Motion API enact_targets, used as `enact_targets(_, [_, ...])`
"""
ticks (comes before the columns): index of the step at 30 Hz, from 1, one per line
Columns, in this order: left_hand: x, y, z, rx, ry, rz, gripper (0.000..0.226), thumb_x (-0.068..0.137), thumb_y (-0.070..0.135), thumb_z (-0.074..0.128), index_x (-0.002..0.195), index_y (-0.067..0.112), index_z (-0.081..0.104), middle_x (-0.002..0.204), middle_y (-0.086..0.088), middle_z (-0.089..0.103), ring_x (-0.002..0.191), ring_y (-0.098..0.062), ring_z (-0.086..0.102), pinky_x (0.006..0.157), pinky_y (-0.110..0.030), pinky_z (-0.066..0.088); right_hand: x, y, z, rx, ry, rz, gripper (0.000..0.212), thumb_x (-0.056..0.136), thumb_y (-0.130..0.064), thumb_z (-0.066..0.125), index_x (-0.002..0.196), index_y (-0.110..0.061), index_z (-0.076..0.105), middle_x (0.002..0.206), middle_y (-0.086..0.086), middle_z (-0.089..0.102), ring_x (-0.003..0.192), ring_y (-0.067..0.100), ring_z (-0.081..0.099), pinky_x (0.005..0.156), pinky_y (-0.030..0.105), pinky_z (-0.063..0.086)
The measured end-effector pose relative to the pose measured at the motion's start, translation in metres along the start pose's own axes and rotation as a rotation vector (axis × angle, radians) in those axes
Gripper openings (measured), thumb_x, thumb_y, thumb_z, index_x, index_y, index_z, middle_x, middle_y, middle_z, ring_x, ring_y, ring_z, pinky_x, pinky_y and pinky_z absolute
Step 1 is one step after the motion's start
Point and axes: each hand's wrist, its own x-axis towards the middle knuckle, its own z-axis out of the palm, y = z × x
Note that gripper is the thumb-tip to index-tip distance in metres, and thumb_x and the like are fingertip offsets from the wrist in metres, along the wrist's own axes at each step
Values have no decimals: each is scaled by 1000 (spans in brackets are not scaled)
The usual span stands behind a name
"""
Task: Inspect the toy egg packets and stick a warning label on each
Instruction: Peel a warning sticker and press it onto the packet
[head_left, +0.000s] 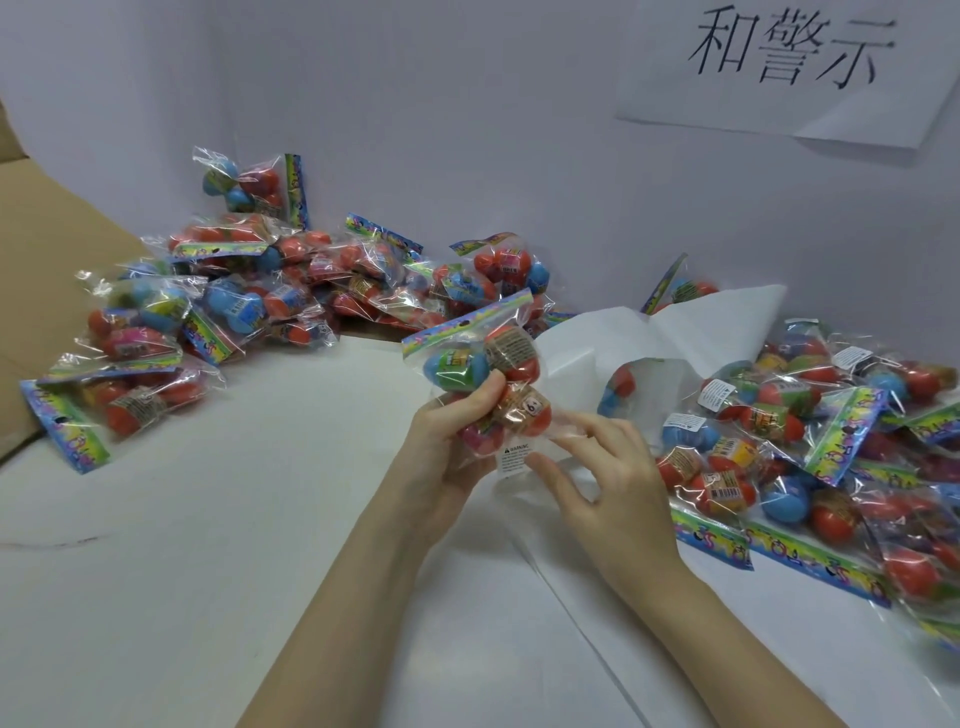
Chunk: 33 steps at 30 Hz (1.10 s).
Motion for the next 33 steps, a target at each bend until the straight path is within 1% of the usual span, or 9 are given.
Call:
enact_targets(3, [1, -1, 1, -26, -14, -17, 18, 63, 32, 65, 72, 22, 76, 75, 2, 72, 69, -8, 67, 81, -33, 47, 1, -2, 0, -38, 47, -50, 19, 72, -21, 69, 86, -9, 74, 91, 5, 71, 79, 29, 62, 72, 36, 51])
enact_targets(6, [3, -1, 0, -87, 9, -45, 18, 60, 33, 67, 70, 22, 76, 75, 1, 72, 67, -8, 68, 80, -34, 46, 2, -4, 0, -53, 108, -94, 15, 71, -16, 70, 82, -8, 75, 82, 3, 71, 70, 29, 62, 62, 39, 52])
enact_targets(8, [3, 0, 2, -137, 33, -77, 15, 61, 30, 66, 64, 21, 76, 70, 2, 72, 62, -7, 67, 72, -29, 50, 2, -5, 0, -30, 128, -92, 13, 70, -14, 71, 80, -6, 75, 79, 4, 72, 67, 29, 61, 59, 39, 53])
enact_targets(10, [5, -1, 4, -175, 40, -90, 14, 63, 27, 64, 61, 20, 76, 68, 2, 72, 59, -7, 67, 60, -22, 53, 2, -6, 0, -6, 136, -81, 14, 69, -12, 71, 80, -4, 75, 78, 5, 72, 66, 28, 62, 61, 38, 54])
enact_targets(16, [4, -1, 5, -239, 78, -108, 14, 62, 25, 65, 62, 16, 76, 70, -1, 73, 63, -10, 69, 63, -23, 55, 0, -8, -2, 17, 189, -88, 11, 67, -8, 73, 76, -3, 75, 77, 7, 73, 68, 21, 69, 68, 27, 49])
enact_targets(22, [1, 0, 12, -254, 100, -98, 17, 65, 20, 62, 54, 16, 74, 61, 1, 70, 52, -7, 66, 47, -16, 50, 0, -8, -1, 36, 200, -58, 6, 66, -8, 73, 71, -4, 73, 74, 5, 72, 69, 21, 68, 69, 25, 46])
enact_targets(25, [1, -1, 14, -236, 115, -72, 17, 65, 20, 62, 54, 18, 74, 60, 3, 70, 52, -5, 65, 48, -14, 50, 0, -10, -2, -47, 209, -89, 6, 68, -11, 74, 72, -7, 73, 75, 3, 72, 67, 21, 68, 65, 30, 50])
enact_targets(28, [2, -2, 13, -228, 132, -61, 14, 64, 21, 63, 56, 19, 75, 62, 3, 70, 54, -5, 66, 52, -15, 52, 0, -13, -1, -119, 216, -98, 4, 69, -14, 74, 72, -11, 73, 76, 0, 73, 67, 20, 68, 63, 29, 45])
enact_targets(33, [1, -2, 11, -163, 113, -38, 13, 64, 23, 64, 59, 20, 75, 65, 4, 70, 57, -4, 65, 55, -15, 51, 1, -13, 0, 28, 91, 23, 7, 73, -15, 69, 76, -8, 66, 82, 3, 67, 82, 20, 57, 73, 29, 41])
